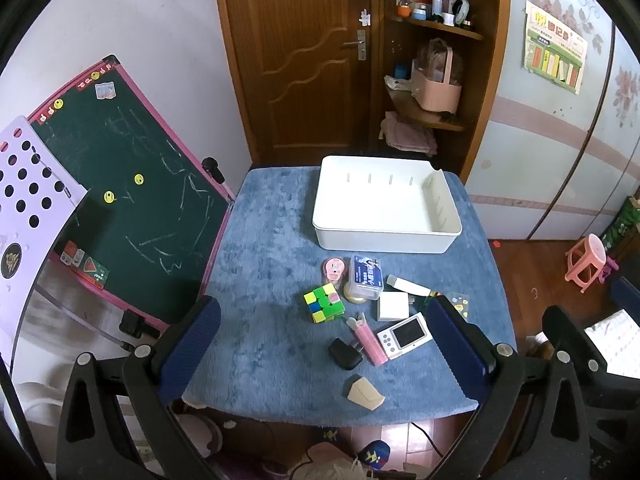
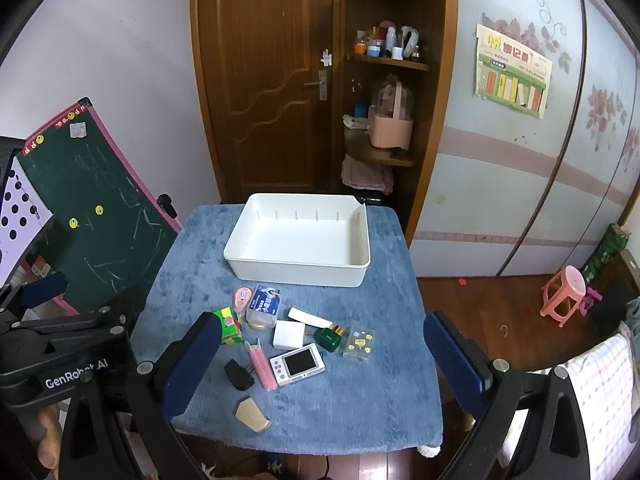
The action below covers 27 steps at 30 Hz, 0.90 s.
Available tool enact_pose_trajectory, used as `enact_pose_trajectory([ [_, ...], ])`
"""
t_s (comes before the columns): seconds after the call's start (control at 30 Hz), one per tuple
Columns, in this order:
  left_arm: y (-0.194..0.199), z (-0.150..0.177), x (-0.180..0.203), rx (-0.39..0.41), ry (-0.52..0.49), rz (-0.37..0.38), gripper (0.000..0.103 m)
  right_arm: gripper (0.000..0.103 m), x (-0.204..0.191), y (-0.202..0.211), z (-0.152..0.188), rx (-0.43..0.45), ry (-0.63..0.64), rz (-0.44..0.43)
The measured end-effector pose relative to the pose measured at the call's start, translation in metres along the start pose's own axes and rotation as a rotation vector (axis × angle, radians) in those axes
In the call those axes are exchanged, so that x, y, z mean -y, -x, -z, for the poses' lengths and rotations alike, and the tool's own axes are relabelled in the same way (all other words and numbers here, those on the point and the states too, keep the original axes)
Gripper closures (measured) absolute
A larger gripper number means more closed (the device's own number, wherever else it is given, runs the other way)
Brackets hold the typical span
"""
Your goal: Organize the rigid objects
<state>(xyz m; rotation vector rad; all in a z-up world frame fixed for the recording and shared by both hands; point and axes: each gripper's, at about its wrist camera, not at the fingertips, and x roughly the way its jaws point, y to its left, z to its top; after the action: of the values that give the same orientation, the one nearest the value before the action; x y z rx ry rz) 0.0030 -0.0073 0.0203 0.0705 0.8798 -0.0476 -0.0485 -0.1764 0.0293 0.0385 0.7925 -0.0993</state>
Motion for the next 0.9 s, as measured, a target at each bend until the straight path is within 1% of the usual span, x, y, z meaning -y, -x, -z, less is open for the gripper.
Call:
enact_pose_trajectory([
  [0.23, -0.0036, -0.0045, -0.0004, 0.004, -0.006, 0.01, 0.001, 0.002, 0.0015, 0.0, -0.0002, 0.012, -0.01, 0.005],
  [0.9, -0.008, -0.0014, 0.0036, 0.002, -0.007, 0.017, 0.001, 0.002, 0.0031, -0.0007, 0.0008, 0.014, -0.014, 0.006],
])
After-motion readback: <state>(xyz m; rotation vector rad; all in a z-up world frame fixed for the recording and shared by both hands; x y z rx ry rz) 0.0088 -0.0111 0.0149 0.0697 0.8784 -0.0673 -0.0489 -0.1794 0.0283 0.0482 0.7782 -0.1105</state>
